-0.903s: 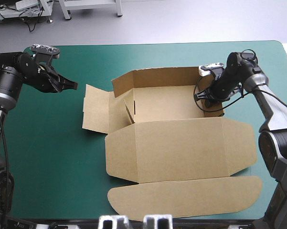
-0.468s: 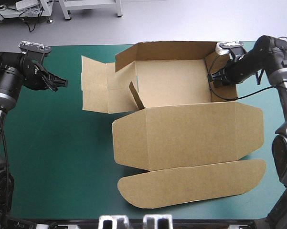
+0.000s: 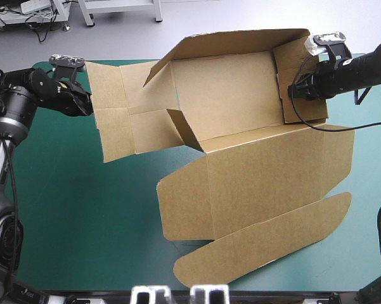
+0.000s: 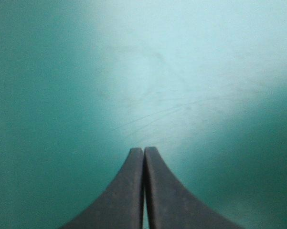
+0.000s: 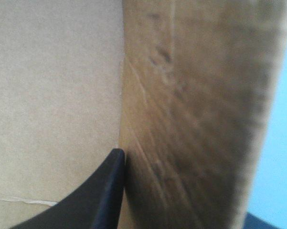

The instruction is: Fold the box

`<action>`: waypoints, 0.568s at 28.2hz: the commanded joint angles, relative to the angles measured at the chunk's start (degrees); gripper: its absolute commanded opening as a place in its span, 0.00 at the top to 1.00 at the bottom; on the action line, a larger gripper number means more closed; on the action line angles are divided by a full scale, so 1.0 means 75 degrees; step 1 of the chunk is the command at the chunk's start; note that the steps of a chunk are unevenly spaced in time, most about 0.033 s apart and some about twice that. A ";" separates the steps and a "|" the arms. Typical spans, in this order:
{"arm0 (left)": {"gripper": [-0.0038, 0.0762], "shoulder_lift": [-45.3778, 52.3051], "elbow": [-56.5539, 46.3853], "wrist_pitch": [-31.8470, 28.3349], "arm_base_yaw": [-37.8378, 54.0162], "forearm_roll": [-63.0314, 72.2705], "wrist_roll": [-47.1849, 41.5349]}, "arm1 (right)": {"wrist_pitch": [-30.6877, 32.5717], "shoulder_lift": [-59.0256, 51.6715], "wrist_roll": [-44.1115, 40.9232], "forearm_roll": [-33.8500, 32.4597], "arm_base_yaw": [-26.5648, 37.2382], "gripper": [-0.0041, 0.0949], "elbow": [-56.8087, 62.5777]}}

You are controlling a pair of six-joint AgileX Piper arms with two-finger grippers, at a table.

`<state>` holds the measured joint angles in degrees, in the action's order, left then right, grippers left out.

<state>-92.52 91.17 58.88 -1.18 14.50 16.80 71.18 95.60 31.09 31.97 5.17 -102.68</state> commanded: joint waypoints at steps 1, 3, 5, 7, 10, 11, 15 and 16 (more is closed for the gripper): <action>0.96 0.0144 0.0239 -0.0166 -0.0008 0.2211 0.1145 | 0.0051 -0.0436 0.0088 0.0681 0.0052 0.98 -0.0258; 0.97 0.0086 0.0239 -0.0006 -0.0023 0.3344 0.1907 | 0.0036 -0.0421 0.0088 0.0645 0.0052 0.98 -0.0258; 0.97 0.0068 0.0239 0.0220 -0.0023 0.4283 0.2547 | 0.0007 -0.0391 0.0088 0.0586 0.0052 0.98 -0.0258; 0.96 0.0052 0.0239 0.0549 -0.0023 0.5188 0.3059 | -0.0164 -0.0374 0.0088 0.0567 0.0052 0.98 -0.0258; 0.96 0.0052 0.0239 0.1185 -0.0023 0.6372 0.3657 | -0.0452 -0.0299 0.0054 0.0459 0.0052 0.98 -0.0258; 0.96 0.0052 0.0239 0.1434 -0.0023 0.6644 0.3804 | -0.0534 -0.0255 0.0038 0.0403 0.0052 0.98 -0.0258; 0.96 0.0052 0.0239 0.1987 -0.0023 0.7618 0.4214 | -0.0878 -0.0037 -0.0288 0.0021 0.0052 0.98 -0.0258; 0.96 0.0052 0.0239 0.1987 -0.0023 0.7703 0.4250 | -0.0880 0.0018 -0.0288 0.0007 0.0052 0.98 -0.0258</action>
<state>-94.60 91.17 69.80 -1.18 64.78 47.33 67.71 97.22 30.28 30.76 5.17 -102.84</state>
